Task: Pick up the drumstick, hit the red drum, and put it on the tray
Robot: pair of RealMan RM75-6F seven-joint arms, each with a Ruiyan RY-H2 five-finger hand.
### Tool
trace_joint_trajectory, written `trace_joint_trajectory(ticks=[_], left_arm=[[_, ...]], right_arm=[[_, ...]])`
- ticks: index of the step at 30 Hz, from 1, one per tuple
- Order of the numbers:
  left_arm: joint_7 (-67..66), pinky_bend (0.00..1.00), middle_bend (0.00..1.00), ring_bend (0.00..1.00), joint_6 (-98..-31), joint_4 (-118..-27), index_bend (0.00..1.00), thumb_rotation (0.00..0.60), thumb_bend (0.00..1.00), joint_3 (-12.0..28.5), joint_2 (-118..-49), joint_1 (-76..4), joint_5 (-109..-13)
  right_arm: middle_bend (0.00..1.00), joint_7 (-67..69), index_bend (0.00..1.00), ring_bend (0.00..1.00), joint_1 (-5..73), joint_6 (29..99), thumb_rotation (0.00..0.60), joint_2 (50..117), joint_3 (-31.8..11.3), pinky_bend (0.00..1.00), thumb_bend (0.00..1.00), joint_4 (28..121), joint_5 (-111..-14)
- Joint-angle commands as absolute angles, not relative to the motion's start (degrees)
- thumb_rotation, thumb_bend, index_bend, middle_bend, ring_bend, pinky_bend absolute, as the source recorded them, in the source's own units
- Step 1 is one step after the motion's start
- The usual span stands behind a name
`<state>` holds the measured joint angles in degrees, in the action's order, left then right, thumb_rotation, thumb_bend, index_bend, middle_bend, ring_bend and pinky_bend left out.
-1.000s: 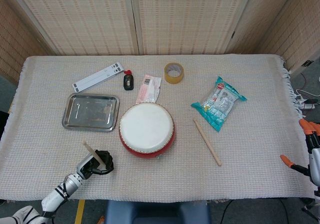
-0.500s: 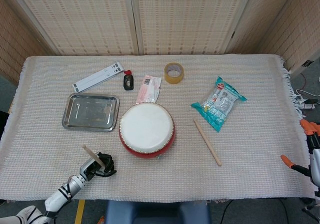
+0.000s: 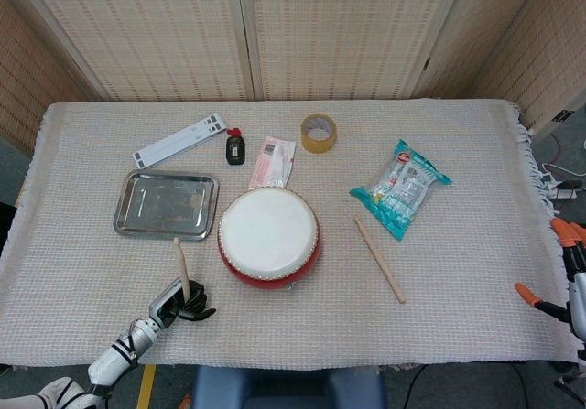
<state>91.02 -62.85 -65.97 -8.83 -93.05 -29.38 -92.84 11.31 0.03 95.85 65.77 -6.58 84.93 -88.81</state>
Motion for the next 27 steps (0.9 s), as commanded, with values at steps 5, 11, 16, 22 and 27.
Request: trace_joint_trajectory(ticks=[5, 11, 16, 22, 27], left_arm=[[88.9, 0.93, 1.00, 1.00, -63.1, -66.5, 1.00, 0.600, 0.46, -8.3, -93.2, -29.0, -92.4], [86.3, 1.00, 1.00, 1.00, -64.7, -67.4, 1.00, 0.600, 0.66, -7.5, -92.9, -28.3, -92.2], [84.9, 1.00, 1.00, 1.00, -65.0, -67.9, 1.00, 0.600, 0.78, -7.4, -92.3, -28.2, -92.4], [80.8, 1.00, 1.00, 1.00, -65.8, -68.4, 1.00, 0.600, 0.86, -6.8, -91.4, -27.9, -92.1], [70.2, 1.00, 1.00, 1.00, -67.5, -71.3, 1.00, 0.600, 0.86, -4.5, -86.5, -28.9, -92.2]], right_arm=[[0.09, 11.4, 0.02, 0.00, 0.0, 96.2, 0.600, 65.9, -6.6, 0.15, 0.05, 84.7, -89.1], [0.09, 11.5, 0.02, 0.00, -0.1, 96.4, 0.600, 65.9, -6.6, 0.15, 0.05, 84.6, -89.2], [0.09, 11.6, 0.02, 0.00, -0.1, 96.7, 0.600, 66.0, -6.6, 0.15, 0.05, 84.5, -89.3], [0.09, 11.7, 0.02, 0.00, -0.1, 96.8, 0.600, 66.0, -6.6, 0.15, 0.05, 84.4, -89.6], [0.09, 11.6, 0.02, 0.00, 0.0, 97.0, 0.600, 65.6, -6.7, 0.15, 0.05, 84.4, -89.9]])
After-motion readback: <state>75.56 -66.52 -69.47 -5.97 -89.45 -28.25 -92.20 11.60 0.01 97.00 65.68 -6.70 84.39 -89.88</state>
